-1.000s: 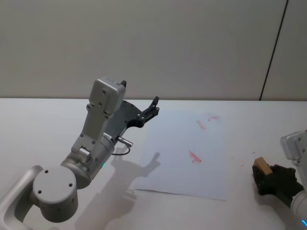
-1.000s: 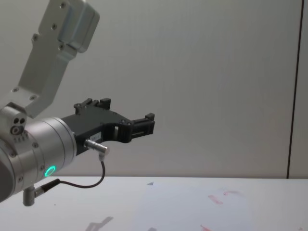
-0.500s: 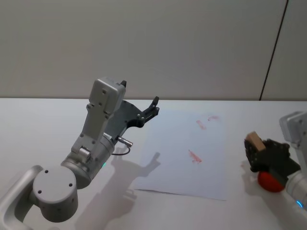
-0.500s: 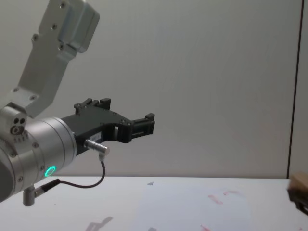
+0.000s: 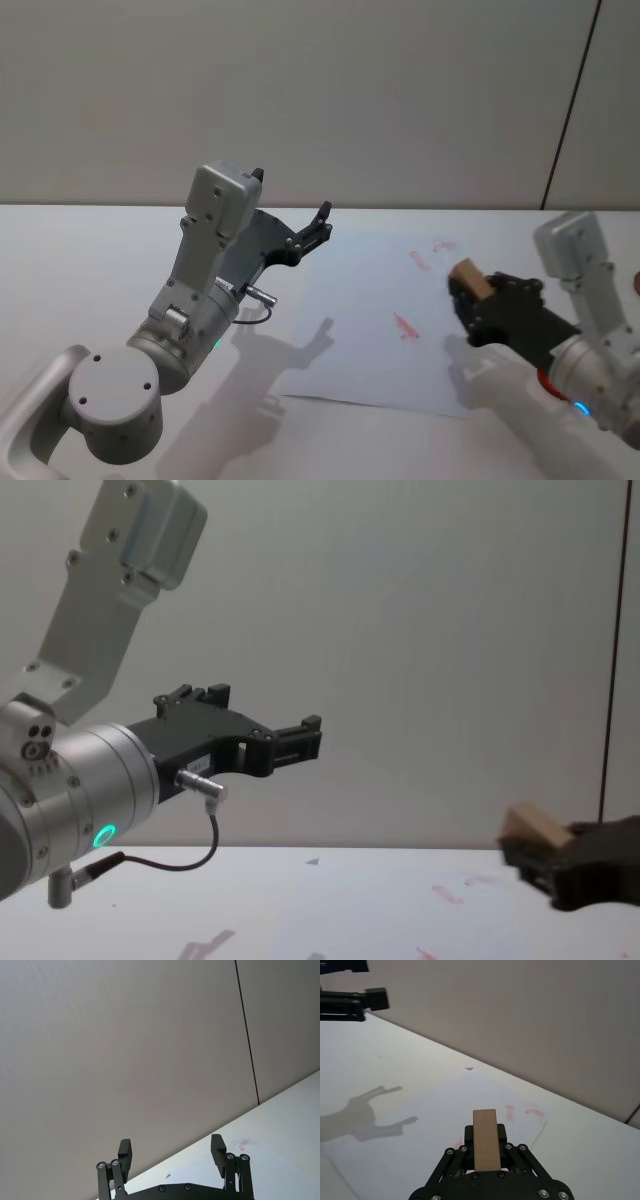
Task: Use the one hand to pick up the stamp and affix it onto the A4 paper.
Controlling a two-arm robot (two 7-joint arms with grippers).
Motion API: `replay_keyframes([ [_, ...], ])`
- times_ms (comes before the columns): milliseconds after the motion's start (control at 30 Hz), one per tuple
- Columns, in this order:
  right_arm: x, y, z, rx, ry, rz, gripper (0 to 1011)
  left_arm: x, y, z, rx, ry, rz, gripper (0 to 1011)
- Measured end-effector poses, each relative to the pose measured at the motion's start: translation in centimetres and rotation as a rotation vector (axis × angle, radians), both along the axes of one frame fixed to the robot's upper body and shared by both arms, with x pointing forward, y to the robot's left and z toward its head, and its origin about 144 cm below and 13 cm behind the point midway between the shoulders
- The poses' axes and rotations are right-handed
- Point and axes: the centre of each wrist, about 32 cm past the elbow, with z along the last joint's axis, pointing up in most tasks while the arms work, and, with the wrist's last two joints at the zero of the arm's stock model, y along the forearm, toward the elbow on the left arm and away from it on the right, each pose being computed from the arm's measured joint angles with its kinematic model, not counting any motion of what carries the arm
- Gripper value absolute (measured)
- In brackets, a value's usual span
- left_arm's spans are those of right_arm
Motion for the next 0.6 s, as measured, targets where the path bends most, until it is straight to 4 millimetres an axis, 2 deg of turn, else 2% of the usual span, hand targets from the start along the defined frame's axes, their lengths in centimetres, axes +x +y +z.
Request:
replay_keyframes([
  [300, 1.0, 1.8, -0.5, 0.002, 0.065, 0.121, 221, 0.0, 0.0, 0.0, 0.0, 0.0, 0.0, 1003],
  [600, 2.2, 4.1, -1.9, -0.055, 0.167, 0.231, 221, 0.0, 0.0, 0.0, 0.0, 0.0, 0.0, 1003],
])
